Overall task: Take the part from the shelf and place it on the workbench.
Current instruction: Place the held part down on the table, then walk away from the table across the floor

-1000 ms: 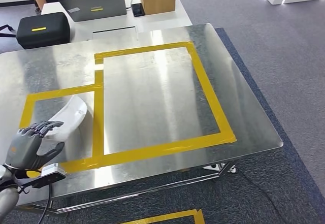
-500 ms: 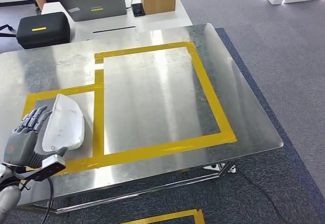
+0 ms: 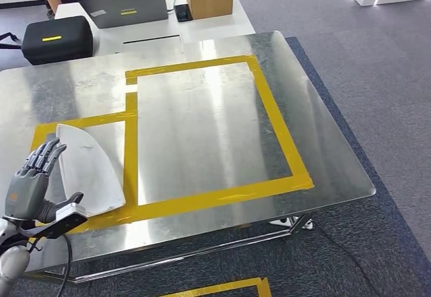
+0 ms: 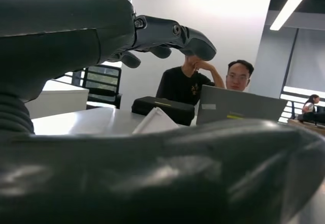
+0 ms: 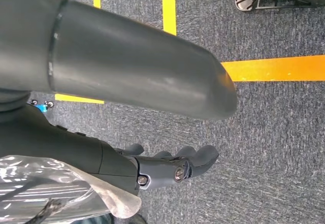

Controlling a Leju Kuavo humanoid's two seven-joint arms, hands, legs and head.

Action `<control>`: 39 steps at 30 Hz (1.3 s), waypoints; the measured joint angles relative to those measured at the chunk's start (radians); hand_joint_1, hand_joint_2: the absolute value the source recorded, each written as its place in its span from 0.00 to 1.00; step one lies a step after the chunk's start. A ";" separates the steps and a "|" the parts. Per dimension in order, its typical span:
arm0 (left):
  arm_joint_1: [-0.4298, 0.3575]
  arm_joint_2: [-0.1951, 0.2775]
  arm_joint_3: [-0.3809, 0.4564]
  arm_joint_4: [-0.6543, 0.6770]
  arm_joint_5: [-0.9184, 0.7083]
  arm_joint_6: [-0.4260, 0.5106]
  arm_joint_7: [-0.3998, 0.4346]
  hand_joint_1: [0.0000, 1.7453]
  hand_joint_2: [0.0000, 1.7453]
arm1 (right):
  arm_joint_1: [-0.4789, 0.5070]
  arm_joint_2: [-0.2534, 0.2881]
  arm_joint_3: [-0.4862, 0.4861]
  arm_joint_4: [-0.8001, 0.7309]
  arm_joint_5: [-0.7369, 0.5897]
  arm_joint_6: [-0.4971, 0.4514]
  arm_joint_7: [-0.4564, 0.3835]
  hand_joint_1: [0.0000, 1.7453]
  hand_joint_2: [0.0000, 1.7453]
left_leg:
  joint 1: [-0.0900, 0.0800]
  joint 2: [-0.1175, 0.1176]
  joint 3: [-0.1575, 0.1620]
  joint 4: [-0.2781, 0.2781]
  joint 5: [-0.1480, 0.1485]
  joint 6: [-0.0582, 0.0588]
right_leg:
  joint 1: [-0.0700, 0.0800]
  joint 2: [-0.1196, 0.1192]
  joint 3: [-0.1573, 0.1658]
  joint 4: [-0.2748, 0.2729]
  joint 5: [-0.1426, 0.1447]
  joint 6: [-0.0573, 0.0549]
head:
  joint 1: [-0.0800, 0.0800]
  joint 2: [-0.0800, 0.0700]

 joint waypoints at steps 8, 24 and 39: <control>0.001 -0.001 0.002 0.000 -0.021 0.010 0.004 0.00 0.00 | 0.000 0.000 0.000 0.000 0.000 0.003 0.000 0.00 0.00 | 0.000 0.000 0.000 0.000 0.000 0.000 | 0.000 0.000 0.000 0.000 0.000 0.000 | 0.000 0.000; 0.005 0.000 0.014 0.000 -0.033 0.012 0.014 0.00 0.00 | 0.001 0.000 0.003 0.000 0.020 0.018 -0.003 0.00 0.00 | -0.003 0.001 0.003 0.004 -0.004 0.018 | -0.004 -0.001 0.006 -0.006 -0.001 0.015 | 0.000 0.000; 0.014 0.001 0.019 0.000 -0.035 0.012 0.018 0.00 0.00 | 0.000 -0.001 0.009 0.000 0.021 0.018 -0.005 0.00 0.00 | 0.009 -0.032 0.015 -0.007 -0.004 -0.003 | 0.004 0.005 0.027 -0.007 -0.015 -0.001 | 0.005 0.000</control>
